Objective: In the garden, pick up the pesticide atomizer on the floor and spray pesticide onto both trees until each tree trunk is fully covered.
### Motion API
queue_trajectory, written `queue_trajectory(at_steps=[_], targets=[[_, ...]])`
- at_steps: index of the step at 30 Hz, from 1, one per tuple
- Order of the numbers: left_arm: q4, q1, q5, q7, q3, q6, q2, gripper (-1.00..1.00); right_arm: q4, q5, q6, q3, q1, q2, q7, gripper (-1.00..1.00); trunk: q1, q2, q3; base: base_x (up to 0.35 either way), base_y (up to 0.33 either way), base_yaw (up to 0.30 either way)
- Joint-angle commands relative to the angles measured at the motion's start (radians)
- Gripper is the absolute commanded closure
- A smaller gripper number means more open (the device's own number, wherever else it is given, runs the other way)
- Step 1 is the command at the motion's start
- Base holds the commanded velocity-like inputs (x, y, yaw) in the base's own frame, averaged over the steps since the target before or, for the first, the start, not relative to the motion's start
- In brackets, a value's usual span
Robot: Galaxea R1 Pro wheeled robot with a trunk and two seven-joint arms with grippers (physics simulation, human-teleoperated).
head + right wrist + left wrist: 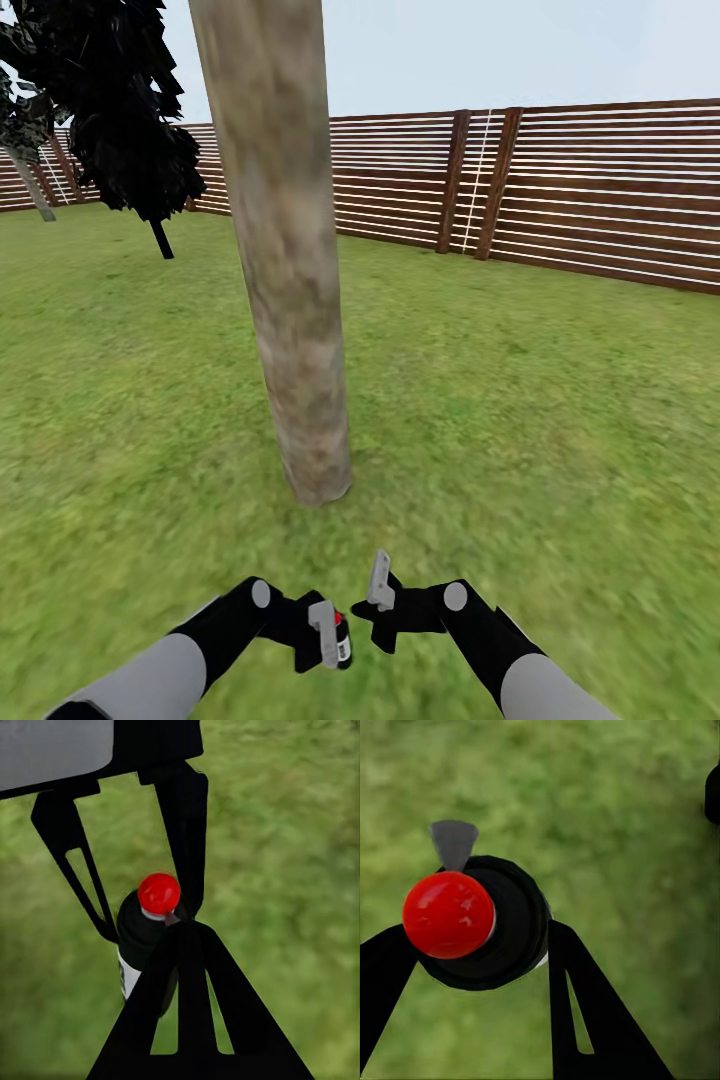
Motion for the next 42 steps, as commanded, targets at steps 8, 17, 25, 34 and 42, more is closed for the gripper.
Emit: queue_trajectory(at_steps=[8,17,25,34,42], targets=[[-0.001,-0.001,0.003,0.000,0.000,-0.001,-0.021,1.00,0.000,0.001,0.000,0.000,0.000,0.000,0.000,1.00,0.000,0.000,0.000,0.000,0.000,0.000],[-0.001,-0.002,0.007,-0.001,0.004,-0.004,-0.021,1.00,0.000,0.002,0.000,0.000,0.000,0.000,0.000,1.00,0.000,0.000,0.000,0.000,0.000,0.000],[-0.001,-0.002,0.014,-0.001,0.009,-0.010,-0.019,1.00,0.001,0.002,0.000,-0.001,0.000,0.000,0.000,1.00,0.000,0.000,0.000,0.000,0.000,0.000],[-0.001,-0.002,0.016,-0.001,0.011,-0.011,-0.021,1.00,0.002,0.002,0.000,-0.001,0.000,-0.001,0.000,1.00,0.000,0.000,0.000,0.000,0.000,0.000],[0.001,-0.002,0.071,-0.001,0.009,-0.017,-0.020,1.00,0.002,0.003,0.000,-0.001,0.000,-0.002,0.000,1.00,0.000,0.000,0.000,0.000,0.000,0.000]])
